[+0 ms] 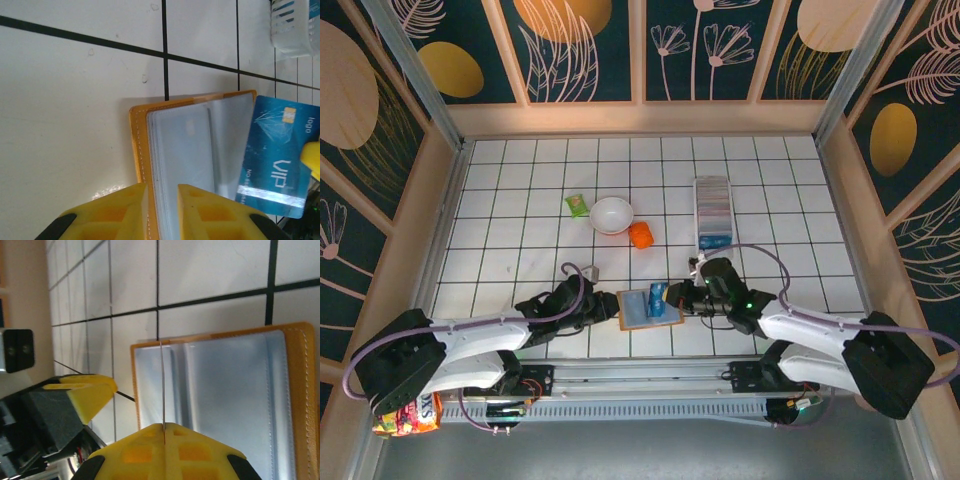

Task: Put the credit cards into the card holder
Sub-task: Insert the credit card into the card slot.

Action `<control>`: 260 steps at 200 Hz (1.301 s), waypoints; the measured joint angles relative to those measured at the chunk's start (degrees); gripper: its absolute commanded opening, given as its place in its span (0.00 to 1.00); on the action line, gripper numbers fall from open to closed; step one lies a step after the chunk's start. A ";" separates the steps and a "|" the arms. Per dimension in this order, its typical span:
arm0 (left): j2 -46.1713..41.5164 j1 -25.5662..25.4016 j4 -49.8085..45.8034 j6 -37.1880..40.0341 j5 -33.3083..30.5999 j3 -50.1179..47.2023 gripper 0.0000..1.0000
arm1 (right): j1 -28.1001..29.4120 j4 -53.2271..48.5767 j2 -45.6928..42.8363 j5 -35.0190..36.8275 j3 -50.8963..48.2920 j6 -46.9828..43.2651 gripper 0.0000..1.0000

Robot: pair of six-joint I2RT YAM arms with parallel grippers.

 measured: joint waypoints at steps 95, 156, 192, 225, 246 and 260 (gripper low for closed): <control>3.82 0.00 3.10 -0.59 1.33 -0.57 0.16 | 0.74 3.13 2.69 1.77 0.00 -0.17 0.00; 6.78 0.00 4.35 -0.61 1.97 -0.57 0.15 | 0.85 2.51 1.90 2.60 -0.35 -0.17 0.00; 7.19 0.00 5.16 -0.61 2.14 -0.57 0.15 | 0.85 2.60 0.76 2.95 -1.36 -0.13 0.00; 7.19 0.00 5.22 -0.63 2.14 -0.57 0.11 | 1.07 3.37 1.92 2.86 -1.62 0.07 0.00; 7.19 0.00 5.20 -0.83 2.10 -0.57 0.08 | 1.18 4.92 2.36 2.03 -2.12 0.63 0.00; 7.28 0.02 5.22 -0.83 2.10 -0.57 0.08 | 1.22 5.86 2.38 1.51 -2.78 1.22 0.00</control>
